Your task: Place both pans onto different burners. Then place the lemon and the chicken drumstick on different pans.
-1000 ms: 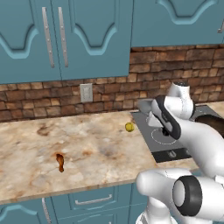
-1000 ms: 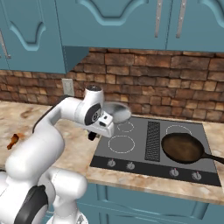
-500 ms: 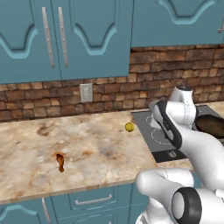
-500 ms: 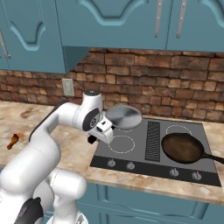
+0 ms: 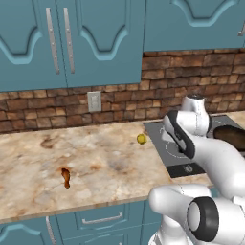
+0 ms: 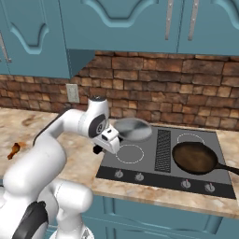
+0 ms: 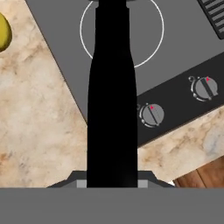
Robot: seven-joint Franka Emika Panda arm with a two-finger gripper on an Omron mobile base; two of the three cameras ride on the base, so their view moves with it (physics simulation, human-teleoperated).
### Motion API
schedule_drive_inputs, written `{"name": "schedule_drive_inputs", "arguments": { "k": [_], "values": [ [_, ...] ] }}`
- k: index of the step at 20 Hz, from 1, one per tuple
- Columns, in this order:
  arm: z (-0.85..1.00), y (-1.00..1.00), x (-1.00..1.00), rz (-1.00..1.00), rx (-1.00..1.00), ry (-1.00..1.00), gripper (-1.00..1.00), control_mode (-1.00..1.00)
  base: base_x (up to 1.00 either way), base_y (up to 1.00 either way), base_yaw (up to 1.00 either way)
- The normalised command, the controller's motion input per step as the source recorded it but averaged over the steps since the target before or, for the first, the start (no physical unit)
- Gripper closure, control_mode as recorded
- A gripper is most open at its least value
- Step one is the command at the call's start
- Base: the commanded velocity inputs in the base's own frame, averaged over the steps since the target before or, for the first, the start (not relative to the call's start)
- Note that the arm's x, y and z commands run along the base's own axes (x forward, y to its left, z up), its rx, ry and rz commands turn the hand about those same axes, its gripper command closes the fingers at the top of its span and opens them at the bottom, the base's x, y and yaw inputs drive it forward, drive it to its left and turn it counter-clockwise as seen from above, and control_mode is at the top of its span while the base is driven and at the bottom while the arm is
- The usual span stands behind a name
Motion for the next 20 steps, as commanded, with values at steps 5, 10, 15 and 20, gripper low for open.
{"name": "schedule_drive_inputs", "arguments": {
  "k": [5, 10, 15, 20],
  "values": [
    [-0.28, 0.00, 0.07, -0.06, 0.00, 0.06, 1.00, -1.00, 0.00, 0.00, 0.00],
    [-0.50, 0.00, 0.06, -0.01, 0.00, 0.00, 1.00, -1.00, 0.00, 0.00, 0.00],
    [-0.37, 0.00, 0.13, 0.00, 0.00, 0.00, 1.00, -1.00, 0.00, 0.00, 0.00],
    [-0.19, 0.00, 0.15, 0.00, 0.00, 0.00, 1.00, -1.00, 0.00, 0.00, 0.00]
  ]
}}
